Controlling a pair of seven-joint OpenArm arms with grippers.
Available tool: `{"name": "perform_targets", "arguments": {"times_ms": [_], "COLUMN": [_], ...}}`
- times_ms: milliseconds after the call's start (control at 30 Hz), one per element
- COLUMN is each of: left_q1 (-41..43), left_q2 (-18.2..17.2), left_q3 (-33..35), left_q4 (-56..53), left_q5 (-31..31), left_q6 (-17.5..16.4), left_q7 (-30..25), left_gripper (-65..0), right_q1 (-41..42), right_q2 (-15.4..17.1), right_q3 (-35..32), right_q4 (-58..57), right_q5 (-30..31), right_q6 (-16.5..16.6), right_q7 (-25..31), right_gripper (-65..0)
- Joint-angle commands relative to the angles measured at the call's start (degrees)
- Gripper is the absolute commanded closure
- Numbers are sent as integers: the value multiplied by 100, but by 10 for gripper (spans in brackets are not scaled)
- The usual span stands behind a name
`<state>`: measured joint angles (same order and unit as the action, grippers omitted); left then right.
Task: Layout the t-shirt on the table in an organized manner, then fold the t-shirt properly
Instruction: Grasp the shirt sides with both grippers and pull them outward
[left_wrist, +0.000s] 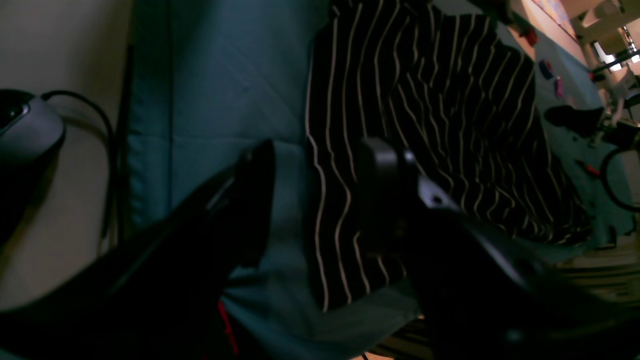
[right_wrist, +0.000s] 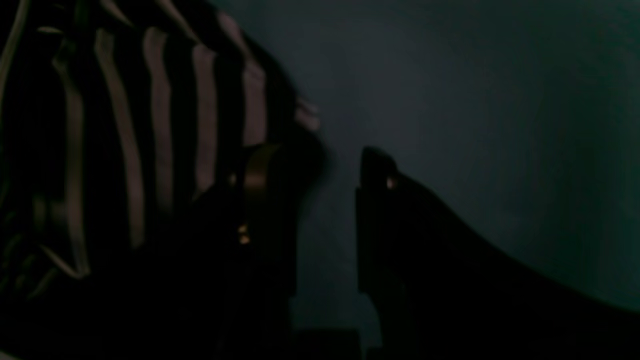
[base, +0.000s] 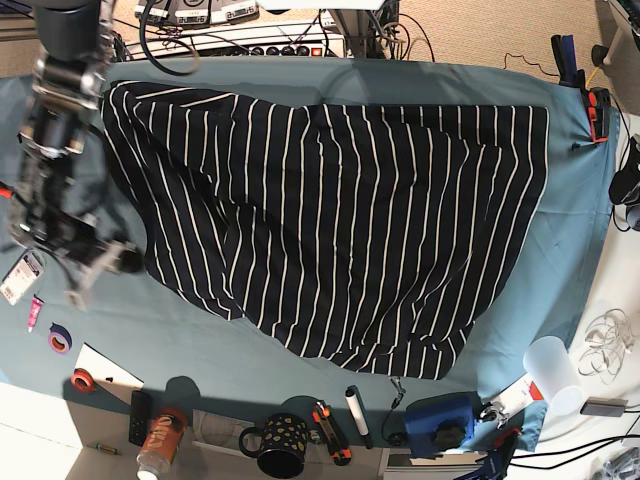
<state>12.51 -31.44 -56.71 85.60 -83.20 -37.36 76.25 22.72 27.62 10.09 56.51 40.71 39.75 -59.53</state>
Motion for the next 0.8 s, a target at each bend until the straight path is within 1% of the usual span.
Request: {"name": "perform_targets", "arguments": {"times_ms": [0, 67, 167, 233, 333, 367, 400, 467, 533, 600, 633, 700, 767], "left_q1": [-31, -28, -31, -31, -33, -52, -111, -330, -675, -1067, -1261, -1650, -1943], "left_q2": [-157, -157, -157, -157, -160, -160, -157, -160, -160, -160, -160, -157, -142], "left_q3": [-42, -42, -42, -13, 306, 509, 754, 1276, 1762, 2203, 2433, 2953, 3497], "left_q4": [87, 90, 87, 87, 90, 90, 87, 87, 87, 87, 87, 87, 85], "left_q5": [-131, -96, -83, -83, 24, 105, 262, 846, 1558, 2190, 2428, 2688, 2830], "left_q6": [-20, -20, -20, -20, -17, -17, -13, 39, 229, 407, 531, 772, 802], "left_q7": [-125, -125, -129, -129, -136, -153, -238, -673, -1198, -1556, -1637, -1631, -1633], "left_gripper": [-277, -277, -277, -277, -277, -277, -277, -277, -277, -277, -277, -277, -277], "right_q1": [190, 210, 203, 201, 205, 205, 208, 216, 214, 208, 205, 205, 205], "right_q2": [46, -144, -457, -619, -713, -713, -713, -713, -710, -704, -695, -693, -693], "right_q3": [31, 28, 28, 28, 31, 31, 31, 31, 31, 31, 31, 52, 52], "right_q4": [79, 79, 74, 74, 74, 74, 74, 74, 74, 74, 74, 74, 74], "right_q5": [81, -162, -981, -1368, -1443, -1445, -1447, -1478, -1685, -1978, -2079, -2277, -2374], "right_q6": [25, 25, 25, 25, 20, -42, -118, -229, -234, -236, -249, -376, -479], "right_q7": [109, 138, 177, 284, 573, 634, 647, 647, 645, 647, 671, 833, 1080], "right_gripper": [-246, -245, -245, -245, -243, -215, -173, -76, -6, 0, 0, 0, 0]}}
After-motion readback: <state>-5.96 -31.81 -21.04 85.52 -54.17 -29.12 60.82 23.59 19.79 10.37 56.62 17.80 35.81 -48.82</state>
